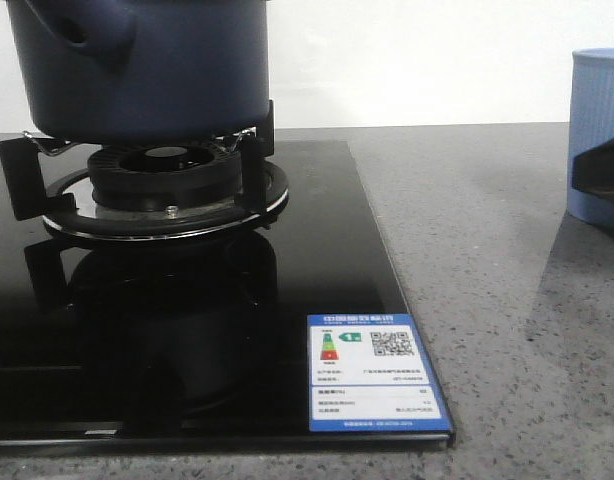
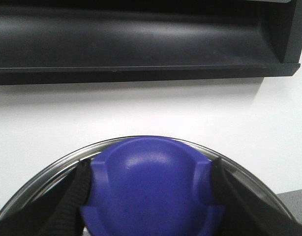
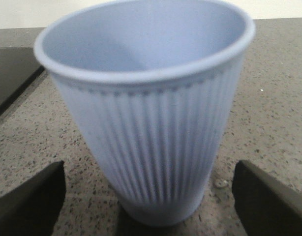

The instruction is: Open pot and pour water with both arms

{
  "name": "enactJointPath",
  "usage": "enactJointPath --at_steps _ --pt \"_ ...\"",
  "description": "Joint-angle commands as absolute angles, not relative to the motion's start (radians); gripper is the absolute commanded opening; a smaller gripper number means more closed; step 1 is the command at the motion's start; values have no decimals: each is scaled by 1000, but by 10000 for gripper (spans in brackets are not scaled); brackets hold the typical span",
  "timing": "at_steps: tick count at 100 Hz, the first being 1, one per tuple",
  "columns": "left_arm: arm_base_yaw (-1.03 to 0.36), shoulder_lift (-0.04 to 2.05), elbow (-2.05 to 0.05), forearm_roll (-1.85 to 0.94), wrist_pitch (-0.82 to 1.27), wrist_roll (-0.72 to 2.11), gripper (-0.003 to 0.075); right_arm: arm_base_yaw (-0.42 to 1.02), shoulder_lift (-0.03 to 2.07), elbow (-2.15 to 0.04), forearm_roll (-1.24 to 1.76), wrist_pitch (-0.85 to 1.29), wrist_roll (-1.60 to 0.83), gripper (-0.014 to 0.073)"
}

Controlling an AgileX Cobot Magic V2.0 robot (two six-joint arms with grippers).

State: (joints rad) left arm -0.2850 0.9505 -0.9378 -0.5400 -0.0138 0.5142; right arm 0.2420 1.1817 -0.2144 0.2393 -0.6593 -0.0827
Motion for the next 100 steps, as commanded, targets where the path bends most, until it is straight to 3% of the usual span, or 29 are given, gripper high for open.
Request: enactJointPath --at_steps 1,45,71,100 --pt "-283 933 -974 -538 -123 511 372 237 1203 -264 231 -754 -89 621" --pt "-283 933 -974 -538 -123 511 372 229 1291 -288 245 -825 -89 613" --pt "-283 933 -974 -538 -125 511 372 229 1291 -288 251 -833 -89 374" --pt "-283 933 -974 -538 -125 511 372 229 1291 -288 210 -839 -89 367"
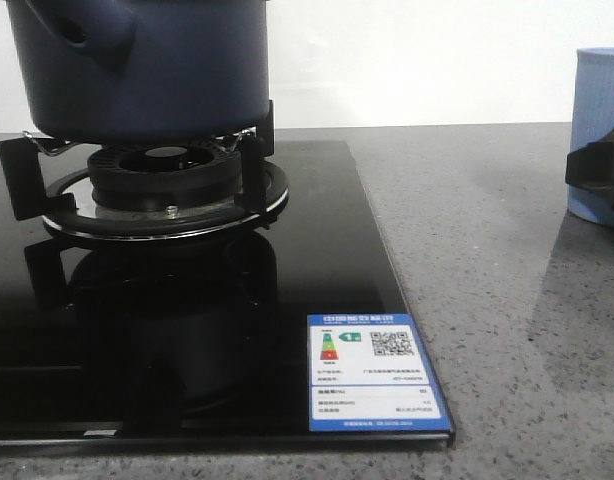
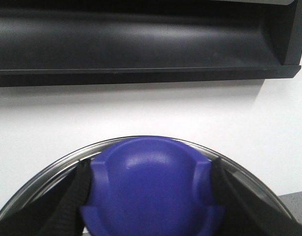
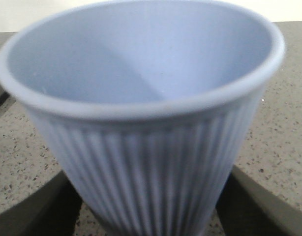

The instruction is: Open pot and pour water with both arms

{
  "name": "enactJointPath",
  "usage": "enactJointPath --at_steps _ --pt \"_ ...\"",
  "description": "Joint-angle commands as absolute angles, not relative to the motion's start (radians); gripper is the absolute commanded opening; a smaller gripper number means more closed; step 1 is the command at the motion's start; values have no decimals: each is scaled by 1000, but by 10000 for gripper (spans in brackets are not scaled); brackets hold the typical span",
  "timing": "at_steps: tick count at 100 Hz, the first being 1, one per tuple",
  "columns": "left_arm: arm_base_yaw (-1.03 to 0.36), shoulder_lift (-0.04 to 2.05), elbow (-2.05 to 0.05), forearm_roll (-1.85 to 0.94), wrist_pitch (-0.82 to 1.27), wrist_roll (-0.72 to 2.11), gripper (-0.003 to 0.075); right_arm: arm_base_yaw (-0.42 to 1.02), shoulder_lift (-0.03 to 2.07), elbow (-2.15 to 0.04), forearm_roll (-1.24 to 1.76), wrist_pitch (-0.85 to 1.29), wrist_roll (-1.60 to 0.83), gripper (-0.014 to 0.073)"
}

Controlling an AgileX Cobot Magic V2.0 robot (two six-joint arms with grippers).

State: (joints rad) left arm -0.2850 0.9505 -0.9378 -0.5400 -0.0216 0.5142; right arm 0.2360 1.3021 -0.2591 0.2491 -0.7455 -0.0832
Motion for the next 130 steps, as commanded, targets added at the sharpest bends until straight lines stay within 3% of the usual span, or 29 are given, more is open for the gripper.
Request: enactJointPath --at_steps 1,16,62,130 --pt "-283 933 -974 -538 -125 511 372 229 1291 -288 200 -839 -89 367" --pt "-283 933 -974 -538 -125 511 372 233 1259 -304 143 -807 -89 367" --pt "-283 935 -974 -538 -125 511 372 250 1165 -718 -66 -184 -89 367" --pt "-283 941 -974 -538 -125 511 372 501 1399 -1305 -414 303 -89 367"
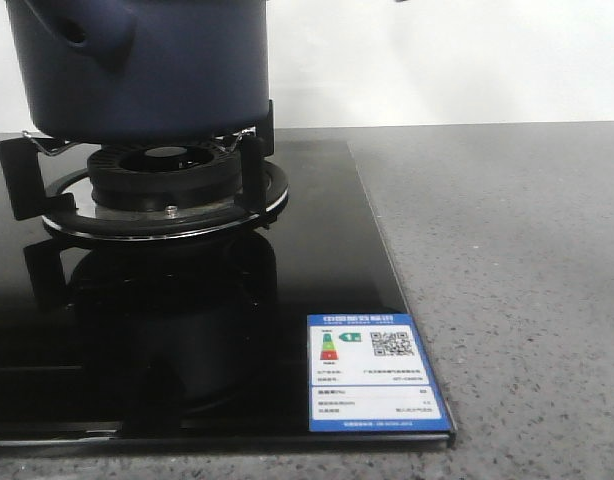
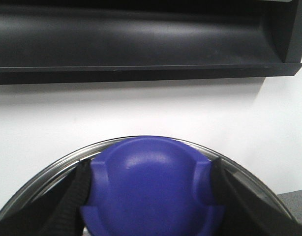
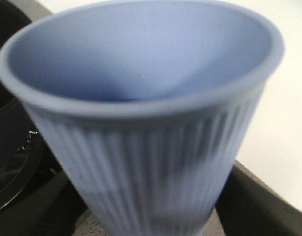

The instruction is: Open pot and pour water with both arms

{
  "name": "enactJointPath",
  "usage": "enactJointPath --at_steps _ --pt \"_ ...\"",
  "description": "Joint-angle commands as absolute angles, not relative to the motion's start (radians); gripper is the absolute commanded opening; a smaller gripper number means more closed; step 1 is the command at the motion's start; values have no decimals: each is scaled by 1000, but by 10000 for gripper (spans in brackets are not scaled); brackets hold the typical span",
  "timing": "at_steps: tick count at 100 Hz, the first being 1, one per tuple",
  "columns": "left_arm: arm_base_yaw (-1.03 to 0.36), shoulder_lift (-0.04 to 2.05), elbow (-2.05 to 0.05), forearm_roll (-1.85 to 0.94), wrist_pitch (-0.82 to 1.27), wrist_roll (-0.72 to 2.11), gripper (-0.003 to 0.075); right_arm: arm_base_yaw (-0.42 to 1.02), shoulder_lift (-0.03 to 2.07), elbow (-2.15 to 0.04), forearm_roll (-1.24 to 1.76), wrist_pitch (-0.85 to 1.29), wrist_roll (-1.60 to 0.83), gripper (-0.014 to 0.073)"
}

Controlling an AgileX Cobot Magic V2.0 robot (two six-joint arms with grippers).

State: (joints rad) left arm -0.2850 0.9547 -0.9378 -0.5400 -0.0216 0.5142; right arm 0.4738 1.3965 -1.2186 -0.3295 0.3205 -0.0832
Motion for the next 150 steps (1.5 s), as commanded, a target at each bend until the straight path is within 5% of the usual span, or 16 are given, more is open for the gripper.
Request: enactJointPath --at_steps 1,61,150 --pt "-283 941 -974 -538 -125 511 372 503 1402 -1314 -419 311 -89 367" --pt "-283 941 -974 -538 -123 511 372 680 1550 -1489 -908 497 -89 367" --pt "-283 941 -974 -538 -116 511 372 681 1552 -1489 -1375 470 -89 367"
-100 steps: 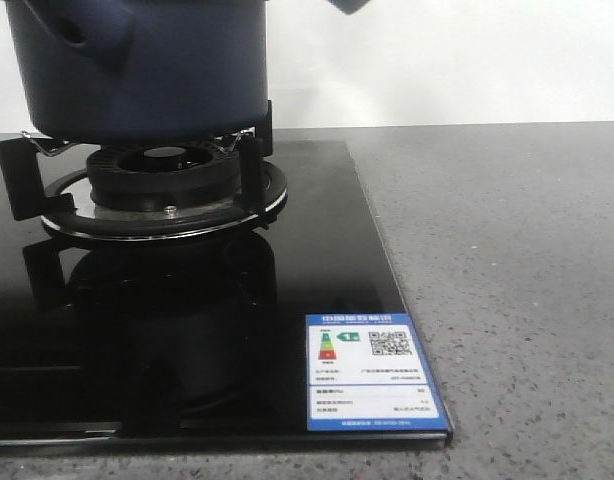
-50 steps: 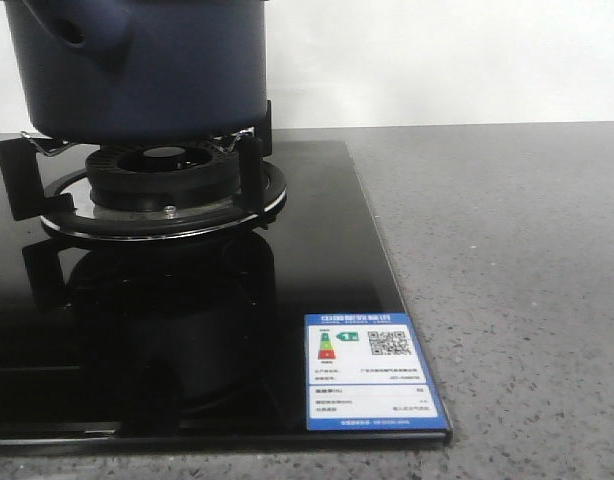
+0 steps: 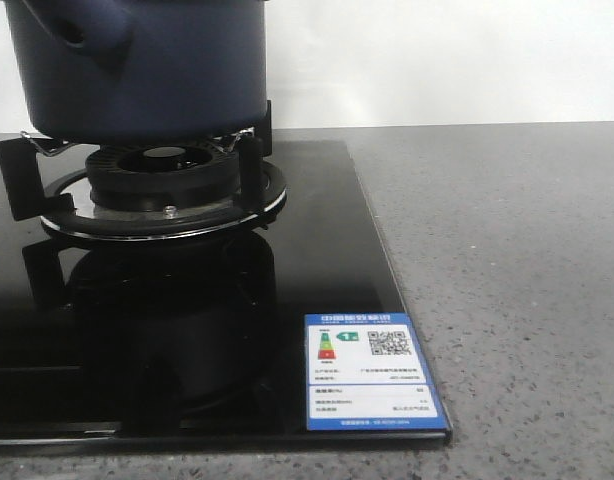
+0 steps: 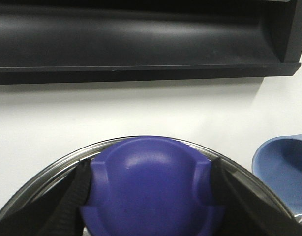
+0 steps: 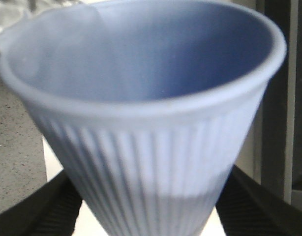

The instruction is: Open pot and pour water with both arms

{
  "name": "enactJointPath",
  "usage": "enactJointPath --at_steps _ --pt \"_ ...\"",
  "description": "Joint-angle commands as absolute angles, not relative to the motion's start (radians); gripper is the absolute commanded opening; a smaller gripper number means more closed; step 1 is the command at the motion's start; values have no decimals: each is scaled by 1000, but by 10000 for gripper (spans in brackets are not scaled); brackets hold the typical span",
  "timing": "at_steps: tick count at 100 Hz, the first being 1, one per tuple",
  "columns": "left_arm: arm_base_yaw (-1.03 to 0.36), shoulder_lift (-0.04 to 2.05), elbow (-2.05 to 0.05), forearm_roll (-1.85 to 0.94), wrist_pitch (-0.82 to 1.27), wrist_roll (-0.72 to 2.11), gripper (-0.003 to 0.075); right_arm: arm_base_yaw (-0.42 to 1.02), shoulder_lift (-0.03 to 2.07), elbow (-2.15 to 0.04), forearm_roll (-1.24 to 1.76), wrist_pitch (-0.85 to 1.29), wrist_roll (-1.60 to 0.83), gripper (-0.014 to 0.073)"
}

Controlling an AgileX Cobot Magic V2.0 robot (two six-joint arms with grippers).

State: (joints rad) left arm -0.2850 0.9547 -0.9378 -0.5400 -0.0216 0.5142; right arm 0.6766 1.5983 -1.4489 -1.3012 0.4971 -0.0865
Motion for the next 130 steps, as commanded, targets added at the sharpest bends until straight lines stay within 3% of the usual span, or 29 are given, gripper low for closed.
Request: enactJointPath --at_steps 1,130 --pt "-283 941 -974 -538 -116 511 372 681 1552 -1489 -1380 468 -89 367" --pt "-283 941 -974 -538 -116 511 372 681 1552 -1489 -1694 392 -89 367"
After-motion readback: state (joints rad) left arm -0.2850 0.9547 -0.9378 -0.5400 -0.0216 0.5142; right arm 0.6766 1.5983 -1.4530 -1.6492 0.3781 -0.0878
